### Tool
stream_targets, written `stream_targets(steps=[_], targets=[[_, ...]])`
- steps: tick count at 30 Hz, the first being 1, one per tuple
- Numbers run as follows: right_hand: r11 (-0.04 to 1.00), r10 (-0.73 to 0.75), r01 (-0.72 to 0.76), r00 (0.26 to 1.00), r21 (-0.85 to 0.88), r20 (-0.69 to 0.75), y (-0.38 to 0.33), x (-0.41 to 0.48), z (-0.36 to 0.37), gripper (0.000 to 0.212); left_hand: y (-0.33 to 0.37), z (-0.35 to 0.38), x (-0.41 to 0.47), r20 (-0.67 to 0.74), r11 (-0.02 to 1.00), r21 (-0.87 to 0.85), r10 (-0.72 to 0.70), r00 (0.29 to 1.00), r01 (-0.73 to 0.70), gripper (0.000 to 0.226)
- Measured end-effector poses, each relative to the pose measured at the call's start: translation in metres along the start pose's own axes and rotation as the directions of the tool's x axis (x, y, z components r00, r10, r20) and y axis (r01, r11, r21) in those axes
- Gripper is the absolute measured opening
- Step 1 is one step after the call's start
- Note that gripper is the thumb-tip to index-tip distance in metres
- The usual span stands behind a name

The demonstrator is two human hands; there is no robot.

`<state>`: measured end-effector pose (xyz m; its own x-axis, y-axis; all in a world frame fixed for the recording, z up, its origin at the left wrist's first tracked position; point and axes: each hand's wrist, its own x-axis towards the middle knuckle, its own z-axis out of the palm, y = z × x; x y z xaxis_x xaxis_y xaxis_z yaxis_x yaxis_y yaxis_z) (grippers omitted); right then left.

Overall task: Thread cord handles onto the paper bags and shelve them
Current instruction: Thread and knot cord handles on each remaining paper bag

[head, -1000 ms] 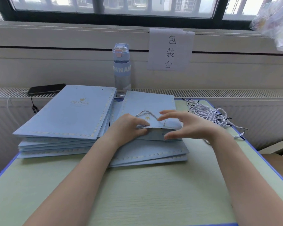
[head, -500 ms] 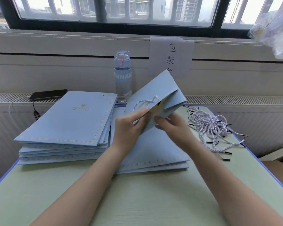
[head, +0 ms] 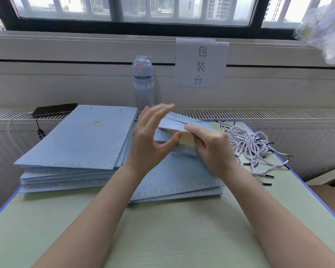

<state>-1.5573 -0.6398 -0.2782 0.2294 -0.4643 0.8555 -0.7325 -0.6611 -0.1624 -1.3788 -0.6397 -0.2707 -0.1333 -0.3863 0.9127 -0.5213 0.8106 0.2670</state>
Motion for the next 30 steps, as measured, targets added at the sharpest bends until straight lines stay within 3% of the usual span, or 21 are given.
stream_targets(steps=[2, 4, 8, 11, 13, 16, 18, 20, 22, 23, 27, 30], targets=[[0.995, -0.001, -0.007, 0.997, 0.100, 0.078, 0.001, -0.002, 0.002, 0.022, -0.009, 0.004, -0.008, 0.175, 0.999, 0.037, -0.018, 0.984, 0.012, 0.034], [0.978, 0.042, -0.070, 0.989, 0.194, 0.141, 0.005, -0.001, -0.001, 0.017, -0.015, 0.006, -0.016, 0.300, 0.996, 0.052, -0.086, 0.950, 0.073, 0.031], [0.951, 0.124, -0.217, 0.920, 0.219, 0.372, 0.018, -0.003, -0.007, 0.010, -0.024, 0.005, -0.021, 0.388, 0.969, 0.026, -0.236, 0.891, 0.245, 0.016], [0.911, 0.224, -0.371, 0.811, 0.179, 0.540, 0.021, -0.002, -0.014, 0.010, -0.026, 0.006, -0.023, 0.447, 0.983, 0.074, -0.184, 0.876, 0.168, 0.010], [0.910, 0.310, -0.405, 0.803, 0.085, 0.510, 0.028, 0.002, -0.025, 0.015, -0.027, 0.005, -0.023, 0.472, 0.991, 0.088, -0.135, 0.871, 0.106, 0.008], [0.868, 0.497, -0.462, 0.807, -0.184, 0.320, 0.047, 0.009, -0.051, 0.010, -0.028, 0.006, -0.025, 0.465, 0.990, 0.120, -0.125, 0.876, 0.077, 0.010], [0.751, 0.651, -0.528, 0.693, -0.397, 0.310, 0.060, 0.007, -0.066, 0.010, -0.025, 0.008, -0.027, 0.455, 0.987, 0.125, -0.145, 0.879, 0.098, 0.008], [0.629, 0.774, -0.552, 0.505, -0.547, 0.382, 0.070, 0.001, -0.073, 0.006, -0.022, 0.010, -0.027, 0.460, 0.989, 0.123, -0.129, 0.878, 0.081, 0.008], [0.580, 0.814, -0.516, 0.327, -0.630, 0.480, 0.072, -0.003, -0.073, 0.007, -0.022, 0.011, -0.027, 0.462, 0.990, 0.119, -0.122, 0.879, 0.075, 0.008], [0.576, 0.813, -0.518, 0.283, -0.633, 0.509, 0.071, -0.003, -0.071, 0.007, -0.023, 0.011, -0.027, 0.465, 0.989, 0.120, -0.131, 0.876, 0.085, 0.008], [0.584, 0.810, -0.521, 0.324, -0.623, 0.489, 0.066, -0.001, -0.064, 0.015, -0.024, 0.010, -0.028, 0.461, 0.986, 0.129, -0.158, 0.873, 0.110, 0.008], [0.595, 0.804, -0.629, 0.464, -0.500, 0.373, 0.066, 0.002, -0.066, 0.016, -0.023, 0.010, -0.028, 0.450, 0.986, 0.115, -0.158, 0.879, 0.118, 0.007]])
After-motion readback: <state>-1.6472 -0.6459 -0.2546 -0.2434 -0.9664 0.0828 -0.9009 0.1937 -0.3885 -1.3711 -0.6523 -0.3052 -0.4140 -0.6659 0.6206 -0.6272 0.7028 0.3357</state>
